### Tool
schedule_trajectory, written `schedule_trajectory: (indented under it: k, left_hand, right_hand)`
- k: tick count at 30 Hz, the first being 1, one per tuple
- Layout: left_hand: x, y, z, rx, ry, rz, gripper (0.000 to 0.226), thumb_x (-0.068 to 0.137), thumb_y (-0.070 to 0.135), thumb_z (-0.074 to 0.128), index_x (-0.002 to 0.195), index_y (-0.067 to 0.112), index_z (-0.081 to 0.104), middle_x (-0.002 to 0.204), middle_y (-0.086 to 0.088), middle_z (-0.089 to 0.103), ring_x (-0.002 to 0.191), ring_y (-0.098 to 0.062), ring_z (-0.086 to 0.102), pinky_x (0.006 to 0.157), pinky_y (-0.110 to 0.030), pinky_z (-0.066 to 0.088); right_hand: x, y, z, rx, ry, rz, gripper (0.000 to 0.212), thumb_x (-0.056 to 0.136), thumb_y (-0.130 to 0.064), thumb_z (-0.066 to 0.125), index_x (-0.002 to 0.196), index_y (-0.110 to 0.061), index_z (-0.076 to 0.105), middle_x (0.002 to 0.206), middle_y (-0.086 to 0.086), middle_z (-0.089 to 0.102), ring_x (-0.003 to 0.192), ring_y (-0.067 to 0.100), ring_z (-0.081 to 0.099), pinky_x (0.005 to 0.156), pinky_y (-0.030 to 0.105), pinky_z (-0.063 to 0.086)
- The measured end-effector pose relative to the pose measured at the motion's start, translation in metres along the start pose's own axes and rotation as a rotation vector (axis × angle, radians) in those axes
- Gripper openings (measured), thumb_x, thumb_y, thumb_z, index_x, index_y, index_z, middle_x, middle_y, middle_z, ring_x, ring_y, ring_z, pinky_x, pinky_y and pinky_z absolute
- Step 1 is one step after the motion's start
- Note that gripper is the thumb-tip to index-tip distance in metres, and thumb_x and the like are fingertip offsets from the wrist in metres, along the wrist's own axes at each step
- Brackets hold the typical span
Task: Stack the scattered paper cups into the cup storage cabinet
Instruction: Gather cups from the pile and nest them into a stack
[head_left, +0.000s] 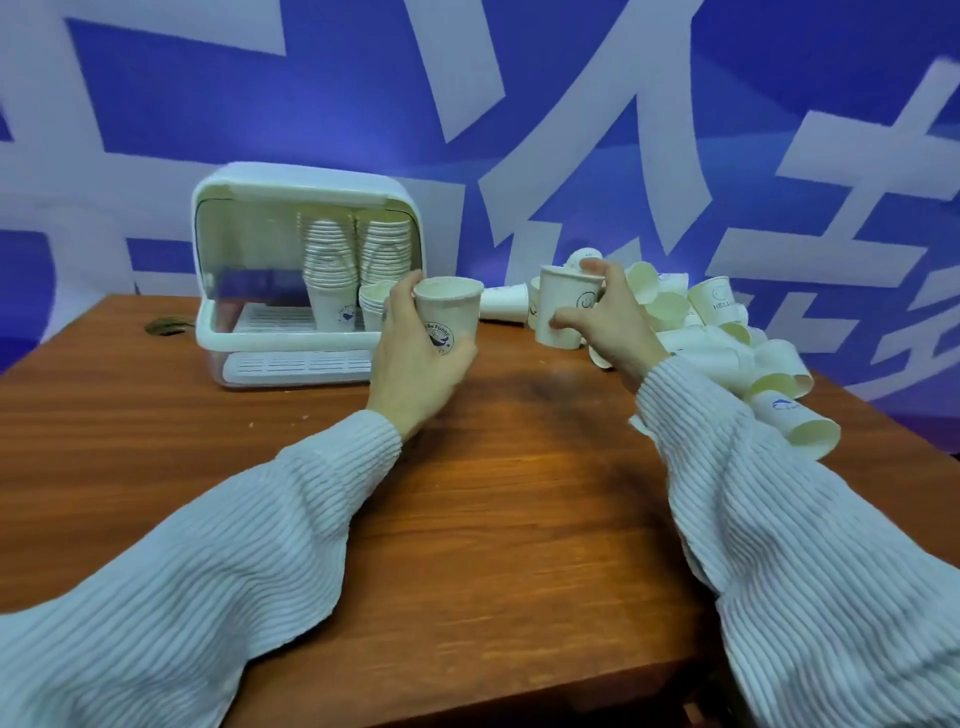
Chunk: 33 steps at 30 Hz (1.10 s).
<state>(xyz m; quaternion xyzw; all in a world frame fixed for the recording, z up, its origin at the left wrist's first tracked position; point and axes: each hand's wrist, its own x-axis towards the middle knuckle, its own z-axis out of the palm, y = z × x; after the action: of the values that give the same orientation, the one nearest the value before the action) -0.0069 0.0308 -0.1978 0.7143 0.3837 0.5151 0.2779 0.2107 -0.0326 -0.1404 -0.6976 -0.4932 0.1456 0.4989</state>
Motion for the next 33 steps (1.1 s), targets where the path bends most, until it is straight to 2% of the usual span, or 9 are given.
schedule_trajectory:
  k: [3,7,10,14,16,18,23,27,33]
  left_hand:
    - [0.004,-0.013,-0.027,-0.109,0.156,-0.055,0.087,0.082,0.027,0.078,0.152,0.027,0.026,0.149,0.0,0.044,0.132,-0.016,0.05,0.107,-0.033,0.046]
    - [0.014,-0.024,-0.055,-0.223,0.313,-0.084,0.086,0.085,0.021,0.078,0.153,0.024,0.026,0.145,0.004,0.046,0.13,-0.011,0.049,0.099,-0.009,0.044]
    - [0.021,-0.033,-0.064,-0.197,0.345,-0.056,0.088,0.086,0.023,0.079,0.155,0.025,0.024,0.149,0.003,0.044,0.134,-0.01,0.047,0.102,-0.01,0.043]
    - [0.025,-0.046,-0.071,-0.194,0.391,-0.077,0.089,0.086,0.026,0.078,0.156,0.027,0.023,0.149,0.003,0.045,0.133,-0.01,0.048,0.104,-0.015,0.043]
    - [0.025,-0.051,-0.073,-0.197,0.413,-0.103,0.09,0.086,0.025,0.077,0.157,0.029,0.022,0.148,0.002,0.045,0.132,-0.011,0.048,0.107,-0.024,0.046]
    - [0.027,-0.052,-0.075,-0.196,0.421,-0.112,0.09,0.086,0.024,0.077,0.157,0.029,0.022,0.147,0.003,0.044,0.132,-0.011,0.047,0.107,-0.027,0.046]
    - [0.044,-0.053,-0.075,-0.207,0.457,-0.094,0.088,0.086,0.021,0.076,0.156,0.024,0.023,0.139,0.008,0.043,0.129,-0.009,0.048,0.106,-0.023,0.047]
    - [0.058,-0.054,-0.07,-0.196,0.437,-0.089,0.087,0.086,0.022,0.077,0.156,0.023,0.025,0.137,0.01,0.045,0.126,-0.006,0.048,0.101,-0.016,0.045]
    - [0.078,-0.05,-0.058,-0.162,0.358,-0.003,0.091,0.086,0.023,0.076,0.159,0.028,0.021,0.151,0.006,0.044,0.135,-0.007,0.045,0.109,-0.023,0.044]
  right_hand:
    - [0.005,-0.027,0.046,0.175,-0.004,-0.114,0.09,0.081,-0.01,0.082,0.155,-0.027,0.033,0.136,0.001,0.051,0.115,0.012,0.057,0.088,0.023,0.054]
    - [0.013,-0.054,0.109,0.296,0.03,-0.164,0.091,0.084,-0.017,0.08,0.158,-0.029,0.03,0.139,-0.01,0.047,0.121,0.008,0.051,0.104,0.03,0.048]
    - [0.022,-0.065,0.145,0.288,-0.008,-0.191,0.09,0.084,-0.013,0.077,0.159,-0.027,0.029,0.134,-0.015,0.047,0.111,-0.001,0.052,0.099,0.02,0.045]
    - [0.043,-0.063,0.171,0.013,-0.134,-0.266,0.084,0.084,-0.017,0.072,0.157,-0.031,0.033,0.145,0.001,0.049,0.115,0.012,0.052,0.102,0.032,0.046]
    - [0.051,-0.059,0.178,-0.18,-0.237,-0.288,0.076,0.084,-0.028,0.065,0.154,-0.038,0.037,0.134,0.004,0.049,0.107,0.016,0.057,0.1,0.036,0.048]
    - [0.056,-0.057,0.183,-0.315,-0.275,-0.28,0.064,0.084,-0.049,0.052,0.147,-0.043,0.047,0.126,0.002,0.046,0.119,0.025,0.054,0.107,0.042,0.044]
    - [0.047,-0.039,0.203,-0.421,-0.183,-0.412,0.055,0.1,-0.06,0.043,0.151,-0.039,0.047,0.16,0.001,0.038,0.145,0.026,0.036,0.118,0.045,0.032]
    - [0.046,-0.017,0.206,-0.524,-0.114,-0.545,0.051,0.103,-0.061,0.036,0.15,-0.042,0.047,0.161,0.001,0.041,0.146,0.025,0.038,0.119,0.047,0.032]
    - [0.052,-0.013,0.205,-0.58,-0.159,-0.607,0.072,0.096,-0.068,0.034,0.159,-0.034,0.031,0.165,0.001,0.037,0.148,0.026,0.037,0.12,0.051,0.032]
